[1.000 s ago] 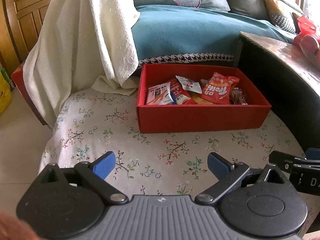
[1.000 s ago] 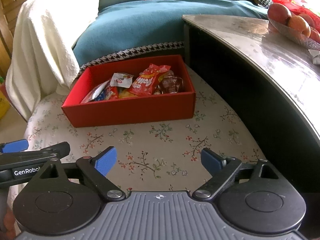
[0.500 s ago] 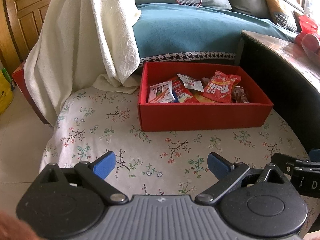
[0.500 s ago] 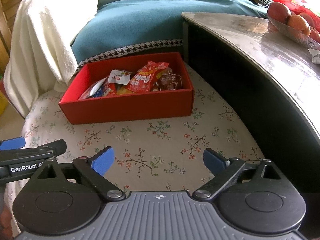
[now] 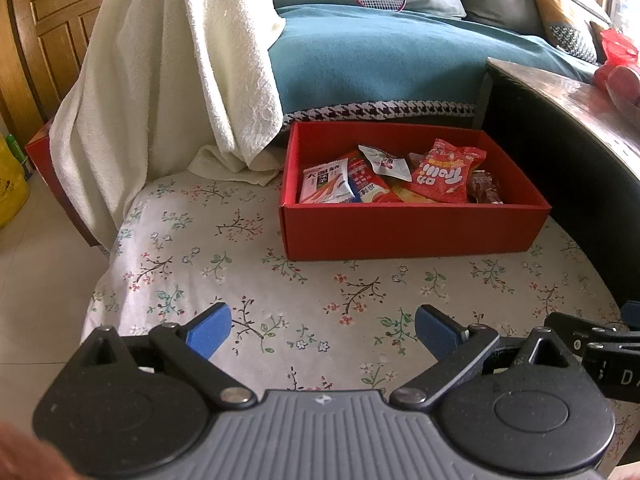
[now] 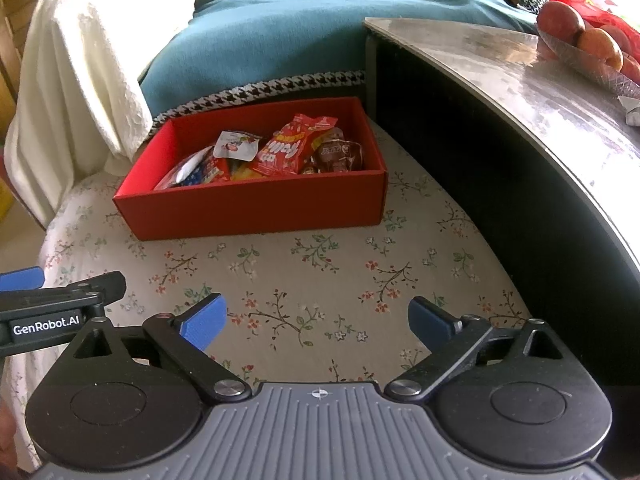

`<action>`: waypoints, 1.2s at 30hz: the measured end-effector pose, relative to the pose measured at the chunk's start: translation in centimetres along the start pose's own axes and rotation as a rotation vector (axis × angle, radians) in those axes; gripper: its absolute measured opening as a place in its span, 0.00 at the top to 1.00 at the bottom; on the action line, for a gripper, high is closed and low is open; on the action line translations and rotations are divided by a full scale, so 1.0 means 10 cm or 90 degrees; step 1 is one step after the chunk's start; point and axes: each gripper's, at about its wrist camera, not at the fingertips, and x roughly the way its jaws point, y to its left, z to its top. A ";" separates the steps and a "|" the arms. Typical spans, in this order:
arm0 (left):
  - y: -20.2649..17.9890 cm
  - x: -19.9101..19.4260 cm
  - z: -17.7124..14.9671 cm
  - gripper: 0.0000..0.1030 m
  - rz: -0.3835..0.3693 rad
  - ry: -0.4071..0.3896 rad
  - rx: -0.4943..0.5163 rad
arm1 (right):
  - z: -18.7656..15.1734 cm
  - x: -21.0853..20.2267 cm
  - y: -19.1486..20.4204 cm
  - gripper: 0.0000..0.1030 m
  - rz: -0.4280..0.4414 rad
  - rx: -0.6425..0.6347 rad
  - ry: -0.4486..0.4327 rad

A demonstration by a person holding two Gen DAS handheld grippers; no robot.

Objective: Organize snacks

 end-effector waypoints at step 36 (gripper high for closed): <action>-0.01 0.03 -0.03 0.09 0.006 0.002 0.003 | -0.03 0.05 0.02 0.01 -0.006 -0.007 0.012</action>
